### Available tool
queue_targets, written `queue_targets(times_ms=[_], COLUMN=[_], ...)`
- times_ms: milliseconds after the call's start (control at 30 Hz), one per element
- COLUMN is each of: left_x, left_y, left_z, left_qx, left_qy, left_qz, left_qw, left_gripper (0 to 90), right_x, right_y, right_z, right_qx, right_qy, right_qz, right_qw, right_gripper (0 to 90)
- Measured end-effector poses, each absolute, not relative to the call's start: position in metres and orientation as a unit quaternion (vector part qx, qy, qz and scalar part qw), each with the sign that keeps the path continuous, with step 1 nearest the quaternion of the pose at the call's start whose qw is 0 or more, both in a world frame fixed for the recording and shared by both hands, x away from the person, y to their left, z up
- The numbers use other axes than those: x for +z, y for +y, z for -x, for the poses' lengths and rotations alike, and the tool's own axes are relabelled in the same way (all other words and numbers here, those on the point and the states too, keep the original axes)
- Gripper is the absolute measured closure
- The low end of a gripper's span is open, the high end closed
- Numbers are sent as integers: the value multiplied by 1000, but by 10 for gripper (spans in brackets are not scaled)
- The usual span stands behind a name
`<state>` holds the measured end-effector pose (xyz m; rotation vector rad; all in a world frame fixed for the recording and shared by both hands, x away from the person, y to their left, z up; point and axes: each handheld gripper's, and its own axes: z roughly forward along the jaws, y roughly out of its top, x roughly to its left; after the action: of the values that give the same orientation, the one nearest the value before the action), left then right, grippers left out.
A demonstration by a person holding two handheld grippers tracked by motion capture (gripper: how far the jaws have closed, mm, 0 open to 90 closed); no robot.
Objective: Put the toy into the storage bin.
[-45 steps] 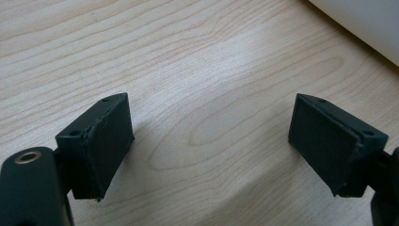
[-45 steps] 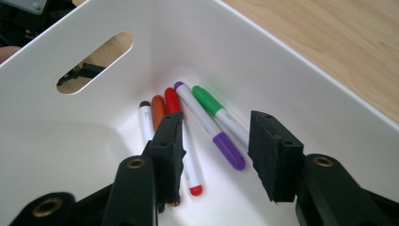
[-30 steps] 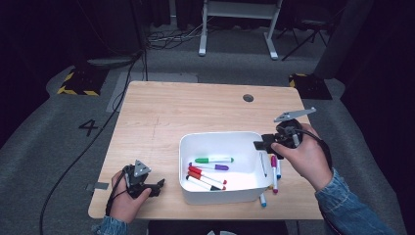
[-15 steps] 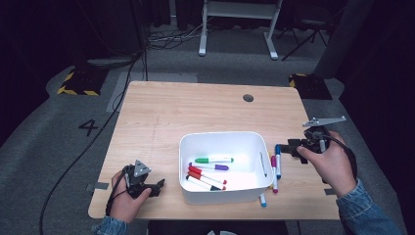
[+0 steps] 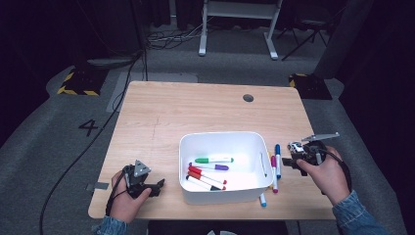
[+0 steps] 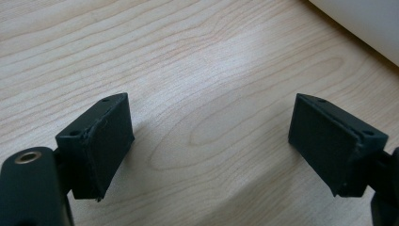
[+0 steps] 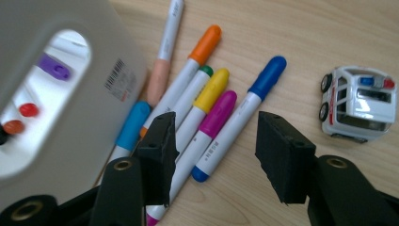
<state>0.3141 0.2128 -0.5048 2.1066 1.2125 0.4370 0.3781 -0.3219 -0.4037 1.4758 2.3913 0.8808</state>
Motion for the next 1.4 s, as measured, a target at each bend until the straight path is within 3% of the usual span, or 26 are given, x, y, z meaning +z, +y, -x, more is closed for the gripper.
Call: queue_targets(times_ms=[400,833,1067,1233,1400], left_x=[-505,-505,-505,-505,-505], left_y=[213,213,213,213,213], left_z=[-314,-314,-314,-314,-314], left_qx=[167,167,167,167,167], left_qy=[464,464,464,464,464], left_qz=[-805,-806,-805,-805,-805], left_qw=[329,329,329,329,329], left_gripper=[145,145,145,145,145], right_x=[-451,-467,-471,-470,-469], right_y=[-324,-324,-330,-339,-341], right_z=[-385,-392,-393,-395,-396], right_qx=[276,260,233,208,204], right_qy=[807,803,803,799,798], right_qz=[-515,-530,-539,-552,-554], right_qw=[83,85,100,116,118], right_gripper=[481,480,578,741,763])
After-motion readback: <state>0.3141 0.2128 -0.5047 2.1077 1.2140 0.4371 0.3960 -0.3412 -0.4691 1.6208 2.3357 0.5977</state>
